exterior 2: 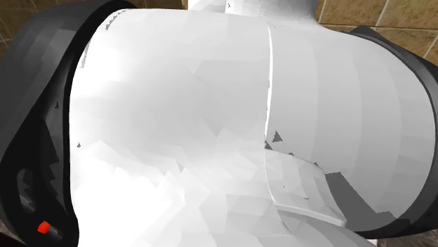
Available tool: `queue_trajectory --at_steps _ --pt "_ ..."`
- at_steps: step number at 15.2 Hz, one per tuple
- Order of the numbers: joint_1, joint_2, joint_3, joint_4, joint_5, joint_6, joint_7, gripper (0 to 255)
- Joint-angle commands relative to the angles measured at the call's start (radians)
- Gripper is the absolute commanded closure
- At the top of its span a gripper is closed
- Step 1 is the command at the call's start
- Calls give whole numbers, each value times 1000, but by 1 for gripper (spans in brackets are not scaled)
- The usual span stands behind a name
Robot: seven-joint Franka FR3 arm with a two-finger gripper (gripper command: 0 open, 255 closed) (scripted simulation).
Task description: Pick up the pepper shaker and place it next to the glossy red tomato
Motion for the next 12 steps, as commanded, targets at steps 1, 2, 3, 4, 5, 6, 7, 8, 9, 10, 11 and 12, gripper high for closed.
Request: queue_trajectory --at_steps 1,2,3,4,5,6,7,8,9,10,11,12 --pt "1 -5 1 15 2 -20 -2 255" --pt "1 -8 2 23 4 -31 -4 255" --pt "1 -12 3 31 5 -43 -6 255" --pt "2 -15 3 40 6 -55 -7 255" --pt "2 -17 4 49 7 -66 -9 255" --pt "3 -20 4 59 8 -78 -10 255" --pt "3 -22 5 69 10 -90 -12 255" --pt "4 -24 5 79 10 -102 -13 255" --pt "5 -26 6 90 11 -115 -15 255" --pt "5 -28 6 101 12 -127 -17 255" --pt "6 -29 7 112 13 -140 -18 255" --pt "7 -30 7 124 14 -152 -20 255"
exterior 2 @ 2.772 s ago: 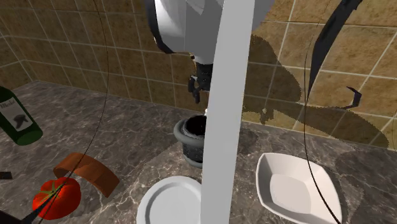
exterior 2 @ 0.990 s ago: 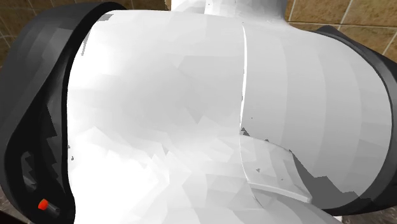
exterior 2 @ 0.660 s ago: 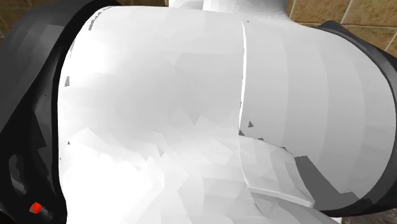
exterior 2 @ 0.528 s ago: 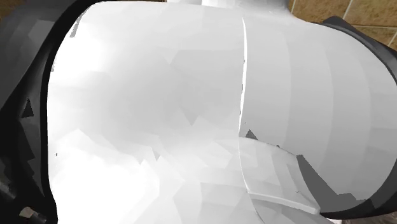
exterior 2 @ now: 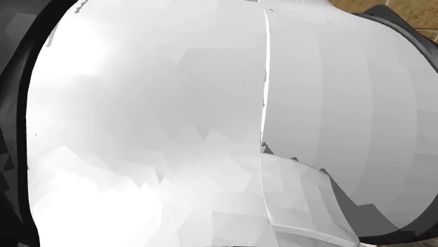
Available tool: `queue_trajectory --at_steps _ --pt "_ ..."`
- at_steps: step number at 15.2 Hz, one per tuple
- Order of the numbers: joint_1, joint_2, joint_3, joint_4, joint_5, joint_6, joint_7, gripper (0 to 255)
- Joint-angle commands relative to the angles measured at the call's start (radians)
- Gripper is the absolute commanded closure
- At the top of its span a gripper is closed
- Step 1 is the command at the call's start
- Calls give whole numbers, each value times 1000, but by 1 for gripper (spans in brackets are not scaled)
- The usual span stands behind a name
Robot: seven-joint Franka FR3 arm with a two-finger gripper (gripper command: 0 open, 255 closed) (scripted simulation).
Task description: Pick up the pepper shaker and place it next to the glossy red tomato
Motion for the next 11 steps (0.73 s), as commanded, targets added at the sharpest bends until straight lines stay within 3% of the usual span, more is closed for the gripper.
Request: queue_trajectory --at_steps 1,11 --pt "2 -4 1 22 2 -26 -2 255" --pt "18 6 2 173 3 -165 -17 255"
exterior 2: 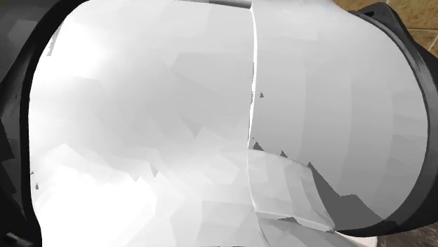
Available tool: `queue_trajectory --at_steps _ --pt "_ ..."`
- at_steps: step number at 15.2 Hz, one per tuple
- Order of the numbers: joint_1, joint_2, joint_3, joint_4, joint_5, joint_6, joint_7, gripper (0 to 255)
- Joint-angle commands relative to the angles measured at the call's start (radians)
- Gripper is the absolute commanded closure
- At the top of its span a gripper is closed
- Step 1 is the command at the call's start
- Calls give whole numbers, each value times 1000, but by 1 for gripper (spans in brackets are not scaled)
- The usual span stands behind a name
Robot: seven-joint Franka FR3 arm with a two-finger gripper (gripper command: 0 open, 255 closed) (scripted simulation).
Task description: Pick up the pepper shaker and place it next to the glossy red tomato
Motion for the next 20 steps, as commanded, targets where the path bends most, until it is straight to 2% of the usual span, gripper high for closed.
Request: queue_trajectory --at_steps 1,10,12,14,20 --pt "2 -2 0 24 1 -25 -3 255" --pt "29 47 -4 217 -9 -167 -18 255" --pt "14 -68 12 30 12 -99 13 255" --pt "8 -161 26 -111 32 -52 38 255" --pt "15 -382 61 -418 92 35 106 255"
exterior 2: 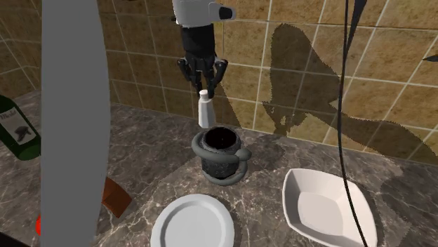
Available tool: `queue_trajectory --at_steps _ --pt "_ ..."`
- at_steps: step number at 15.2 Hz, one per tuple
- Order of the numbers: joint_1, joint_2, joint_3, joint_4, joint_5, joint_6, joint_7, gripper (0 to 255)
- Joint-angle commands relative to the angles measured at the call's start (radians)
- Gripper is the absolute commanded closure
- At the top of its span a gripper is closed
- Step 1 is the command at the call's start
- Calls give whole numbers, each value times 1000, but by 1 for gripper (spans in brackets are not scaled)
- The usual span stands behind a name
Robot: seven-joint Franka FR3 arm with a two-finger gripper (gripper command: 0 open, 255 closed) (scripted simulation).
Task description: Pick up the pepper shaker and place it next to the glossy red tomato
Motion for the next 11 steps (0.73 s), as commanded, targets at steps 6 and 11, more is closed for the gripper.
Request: queue_trajectory --at_steps 6,11 --pt "36 -209 44 -250 71 47 81 255" --pt "73 -339 80 -385 128 59 139 255"
